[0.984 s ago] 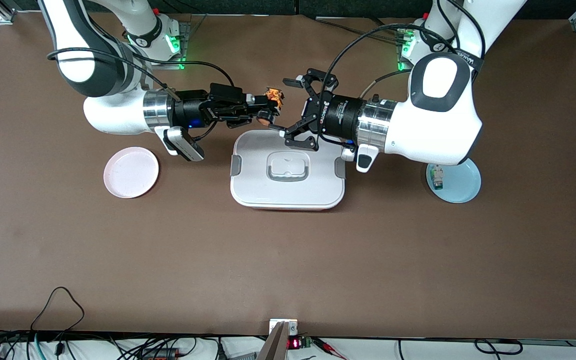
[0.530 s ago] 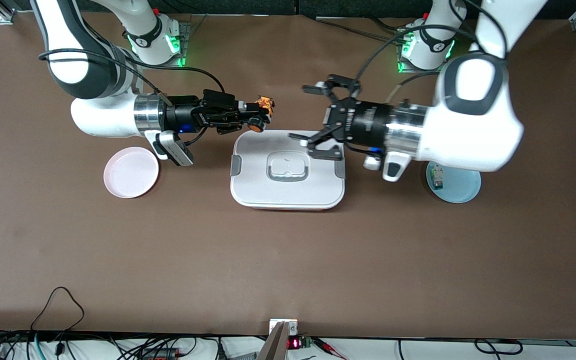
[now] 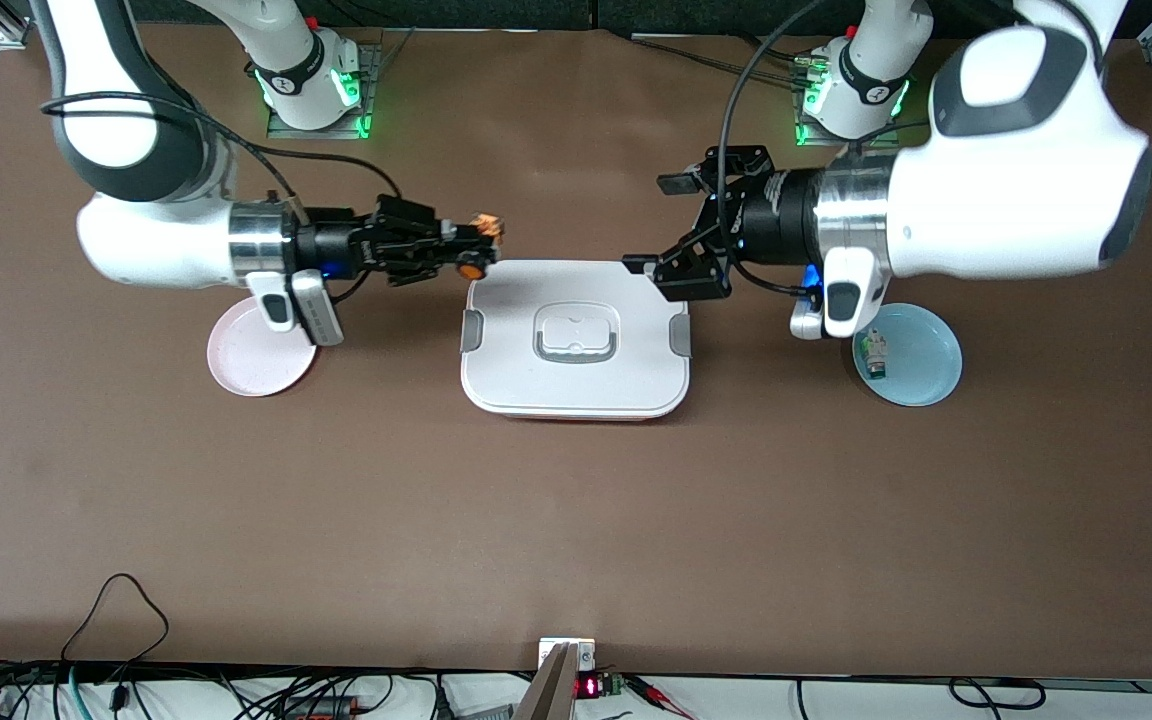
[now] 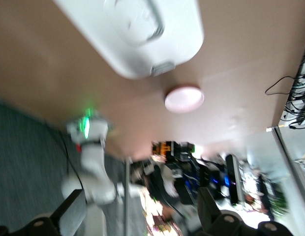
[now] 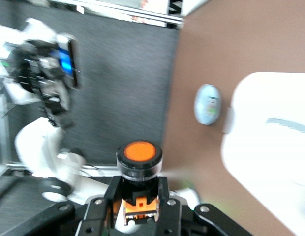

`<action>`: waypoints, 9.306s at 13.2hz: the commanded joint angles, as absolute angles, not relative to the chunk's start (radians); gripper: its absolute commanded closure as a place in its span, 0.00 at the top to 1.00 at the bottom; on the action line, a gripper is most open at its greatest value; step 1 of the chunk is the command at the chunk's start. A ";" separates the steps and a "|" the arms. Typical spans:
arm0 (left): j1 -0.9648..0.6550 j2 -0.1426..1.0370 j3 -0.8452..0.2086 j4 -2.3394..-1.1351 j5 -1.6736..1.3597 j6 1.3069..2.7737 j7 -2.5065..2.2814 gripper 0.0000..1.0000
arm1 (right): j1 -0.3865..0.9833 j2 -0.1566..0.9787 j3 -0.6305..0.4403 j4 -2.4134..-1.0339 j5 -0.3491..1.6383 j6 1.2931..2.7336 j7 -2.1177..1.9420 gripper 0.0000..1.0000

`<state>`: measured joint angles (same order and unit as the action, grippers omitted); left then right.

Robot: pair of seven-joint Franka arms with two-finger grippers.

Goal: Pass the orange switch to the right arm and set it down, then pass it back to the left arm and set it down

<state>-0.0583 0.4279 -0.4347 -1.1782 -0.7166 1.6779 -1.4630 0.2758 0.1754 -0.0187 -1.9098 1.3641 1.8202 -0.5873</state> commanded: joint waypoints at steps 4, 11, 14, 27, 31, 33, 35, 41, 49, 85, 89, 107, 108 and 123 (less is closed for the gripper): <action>-0.063 0.387 -0.449 -1.187 -0.433 1.565 -1.029 1.00 | 0.175 0.232 -0.011 -1.796 0.927 1.783 -0.636 0.26; -0.046 0.304 -0.437 -1.201 -0.117 1.339 -0.464 1.00 | 0.127 0.275 -0.011 -1.761 0.453 1.809 -0.794 0.26; -0.013 0.284 -0.437 -1.204 -0.055 1.280 -0.399 1.00 | 0.106 0.275 -0.009 -1.763 0.283 1.809 -0.863 0.26; 0.229 0.253 -0.439 -1.270 0.043 1.223 -0.287 1.00 | 0.052 0.278 -0.002 -1.994 -0.201 2.135 -1.276 0.26; 0.210 0.226 -0.420 -1.275 0.046 1.229 -0.255 1.00 | 0.041 0.273 0.002 -2.110 -0.202 2.278 -1.350 0.26; 0.140 0.180 -0.318 -1.324 0.029 1.262 -0.244 1.00 | 0.041 0.272 0.002 -2.175 -0.207 2.376 -1.391 0.26; 0.072 0.106 -0.217 -1.432 -0.020 1.339 -0.245 1.00 | 0.041 0.273 0.002 -2.220 -0.215 2.424 -1.419 0.26; -0.047 0.075 0.006 -1.493 -0.040 1.396 -0.195 1.00 | 0.041 0.276 0.000 -2.240 -0.318 2.454 -1.428 0.26; -0.048 0.100 -0.034 -1.471 -0.049 1.387 -0.204 1.00 | 0.037 0.307 0.000 -2.313 -0.318 2.548 -1.413 0.26; -0.035 0.052 -0.037 -1.521 -0.009 1.451 -0.106 1.00 | 0.012 0.245 0.077 -1.456 0.060 1.598 0.066 1.00; -0.034 -0.004 -0.037 -1.593 -0.009 1.474 -0.112 1.00 | -0.002 0.213 -0.009 -1.430 -0.085 1.566 0.069 1.00; -0.035 0.021 -0.034 -1.586 0.000 1.491 -0.103 1.00 | -0.071 0.044 -0.044 -1.661 -0.054 1.655 -0.015 1.00; -0.035 0.023 -0.037 -1.572 0.017 1.491 -0.104 1.00 | -0.069 0.060 -0.043 -1.623 -0.046 1.649 -0.012 1.00; -0.034 0.021 -0.038 -1.578 0.000 1.486 -0.040 1.00 | -0.075 0.075 -0.038 -1.606 -0.034 1.641 -0.021 1.00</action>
